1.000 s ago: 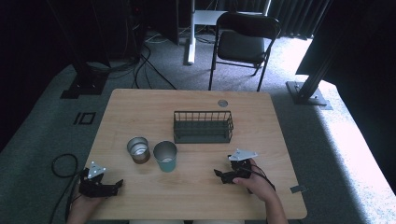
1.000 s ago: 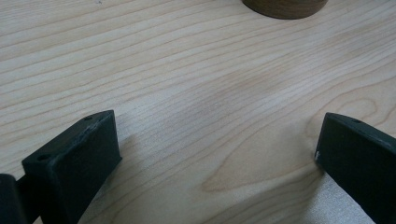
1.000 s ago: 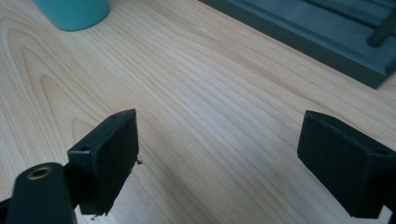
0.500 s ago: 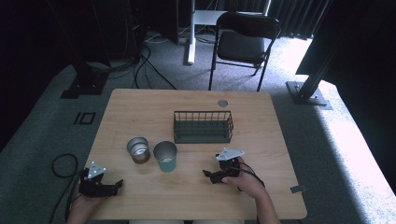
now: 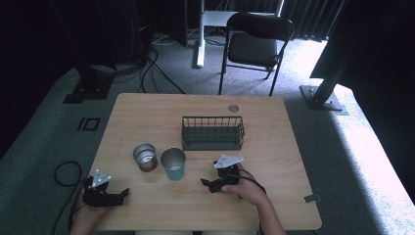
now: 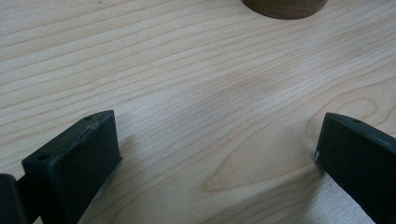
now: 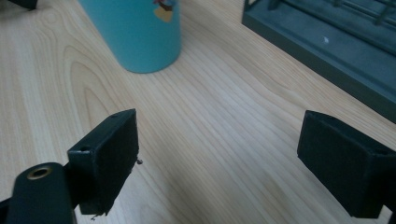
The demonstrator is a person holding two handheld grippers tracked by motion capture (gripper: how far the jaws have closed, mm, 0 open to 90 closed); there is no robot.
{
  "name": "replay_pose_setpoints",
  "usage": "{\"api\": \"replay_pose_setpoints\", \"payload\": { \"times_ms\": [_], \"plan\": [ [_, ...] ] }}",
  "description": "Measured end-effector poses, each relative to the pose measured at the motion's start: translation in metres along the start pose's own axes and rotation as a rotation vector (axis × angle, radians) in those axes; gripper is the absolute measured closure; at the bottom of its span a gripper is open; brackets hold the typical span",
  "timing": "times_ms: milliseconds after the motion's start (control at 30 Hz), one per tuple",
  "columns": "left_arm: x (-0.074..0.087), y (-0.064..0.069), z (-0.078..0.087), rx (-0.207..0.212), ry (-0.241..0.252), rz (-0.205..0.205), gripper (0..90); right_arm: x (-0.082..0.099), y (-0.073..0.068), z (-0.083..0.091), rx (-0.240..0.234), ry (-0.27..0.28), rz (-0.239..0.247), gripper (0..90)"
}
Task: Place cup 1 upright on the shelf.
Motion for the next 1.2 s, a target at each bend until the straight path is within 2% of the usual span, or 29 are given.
{"api": "replay_pose_setpoints", "payload": {
  "times_ms": [767, 967, 1167, 1200],
  "plan": [
    [0.000, 0.000, 0.000, 0.000, 0.000, 0.000, 0.3, -0.023, -0.028, -0.028, -0.077, 0.039, 0.044, 12.3],
    [0.000, 0.000, 0.000, 0.000, 0.000, 0.000, 0.4, -0.031, -0.037, -0.035, -0.097, 0.059, 0.046, 12.3],
    [0.000, 0.000, 0.000, 0.000, 0.000, 0.000, 0.3, -0.043, -0.043, -0.042, -0.116, 0.101, 0.054, 12.3],
    [0.000, 0.000, 0.000, 0.000, 0.000, 0.000, 0.4, -0.045, -0.043, -0.044, -0.116, 0.113, 0.068, 12.3]
  ]
}}
Point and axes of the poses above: each handheld gripper's, and its own axes: z roughly backward along the jaws, x roughly out of its underside, y roughly to its right, the point moved 9 cm from there along -z, roughly forward along the jaws, and after that the axes turned 9 degrees about y, right-handed, at the moved point
